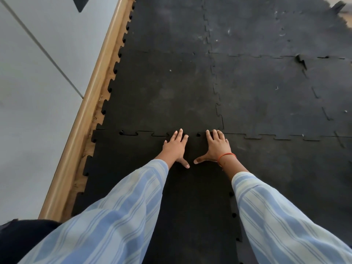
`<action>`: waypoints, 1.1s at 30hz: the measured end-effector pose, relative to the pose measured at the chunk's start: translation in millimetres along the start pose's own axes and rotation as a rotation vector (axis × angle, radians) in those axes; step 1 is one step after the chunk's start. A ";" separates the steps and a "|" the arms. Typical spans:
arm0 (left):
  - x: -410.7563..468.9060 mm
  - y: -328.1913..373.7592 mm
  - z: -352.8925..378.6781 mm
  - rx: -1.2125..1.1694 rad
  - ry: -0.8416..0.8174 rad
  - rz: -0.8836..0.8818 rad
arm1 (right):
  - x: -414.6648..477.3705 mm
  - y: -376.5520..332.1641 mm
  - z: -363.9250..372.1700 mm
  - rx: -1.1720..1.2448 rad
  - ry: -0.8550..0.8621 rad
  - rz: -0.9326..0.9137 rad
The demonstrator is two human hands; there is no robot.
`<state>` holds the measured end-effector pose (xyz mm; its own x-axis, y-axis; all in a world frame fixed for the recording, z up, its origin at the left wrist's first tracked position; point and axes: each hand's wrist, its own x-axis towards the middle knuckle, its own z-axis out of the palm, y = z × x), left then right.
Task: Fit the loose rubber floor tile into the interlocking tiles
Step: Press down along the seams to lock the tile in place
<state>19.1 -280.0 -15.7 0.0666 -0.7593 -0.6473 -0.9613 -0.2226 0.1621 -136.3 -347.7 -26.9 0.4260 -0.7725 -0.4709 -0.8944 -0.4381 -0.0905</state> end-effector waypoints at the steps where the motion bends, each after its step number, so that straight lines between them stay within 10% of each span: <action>1: 1.3 -1.9 1.0 0.013 -0.021 0.009 | 1.4 1.3 2.8 0.009 -0.029 -0.003; 15: 2.0 -14.3 6.5 -0.060 0.001 0.043 | 2.9 0.1 5.8 -0.023 -0.202 0.010; 20: -42.6 -110.1 42.5 -0.297 0.325 -0.454 | 8.4 -11.7 0.5 -0.014 -0.226 0.046; 33: -38.7 -176.8 27.7 -0.232 0.093 -0.480 | 10.7 -15.9 1.0 0.047 -0.247 0.062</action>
<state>179.1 -194.3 -39.9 0.5177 -0.5876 -0.6219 -0.7333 -0.6792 0.0312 -117.6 -348.5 -31.4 0.3294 -0.6590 -0.6761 -0.9255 -0.3670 -0.0932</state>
